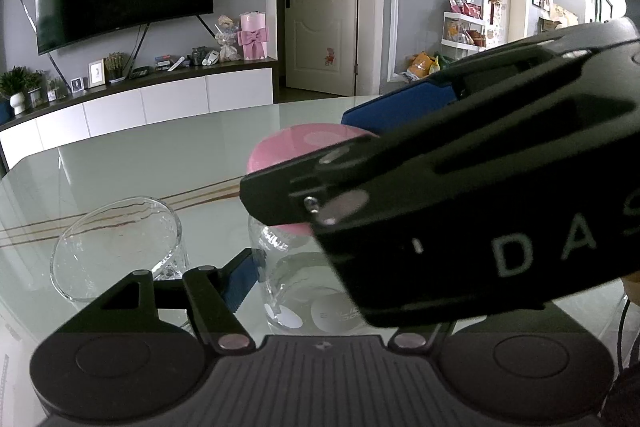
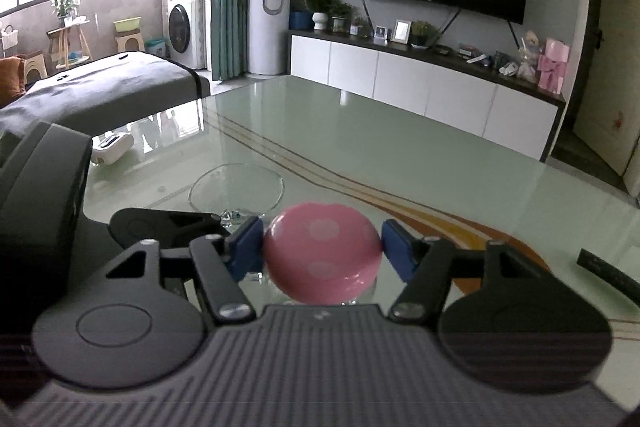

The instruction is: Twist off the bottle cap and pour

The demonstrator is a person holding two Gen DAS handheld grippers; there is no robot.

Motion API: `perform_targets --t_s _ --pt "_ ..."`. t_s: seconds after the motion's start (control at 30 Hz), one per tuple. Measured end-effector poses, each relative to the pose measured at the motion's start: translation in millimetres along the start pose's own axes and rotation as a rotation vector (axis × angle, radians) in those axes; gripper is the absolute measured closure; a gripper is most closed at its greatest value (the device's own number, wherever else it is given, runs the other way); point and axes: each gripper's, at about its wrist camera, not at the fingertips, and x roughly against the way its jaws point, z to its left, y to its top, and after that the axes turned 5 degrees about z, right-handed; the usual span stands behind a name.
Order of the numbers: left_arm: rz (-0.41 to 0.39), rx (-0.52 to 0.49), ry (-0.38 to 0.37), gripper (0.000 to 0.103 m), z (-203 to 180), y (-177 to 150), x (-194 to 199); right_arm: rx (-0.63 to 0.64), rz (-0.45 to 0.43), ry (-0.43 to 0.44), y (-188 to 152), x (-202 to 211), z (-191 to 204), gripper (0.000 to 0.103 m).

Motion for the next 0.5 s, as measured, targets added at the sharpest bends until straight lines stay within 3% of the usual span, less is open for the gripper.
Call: perform_targets --t_s 0.23,0.5 --pt "0.000 0.004 -0.004 0.029 2 -1 1 0.022 -0.007 0.037 2 4 -5 0.038" --pt "0.002 0.009 -0.010 0.029 4 0 1 0.068 -0.011 0.168 7 5 -30 0.038"
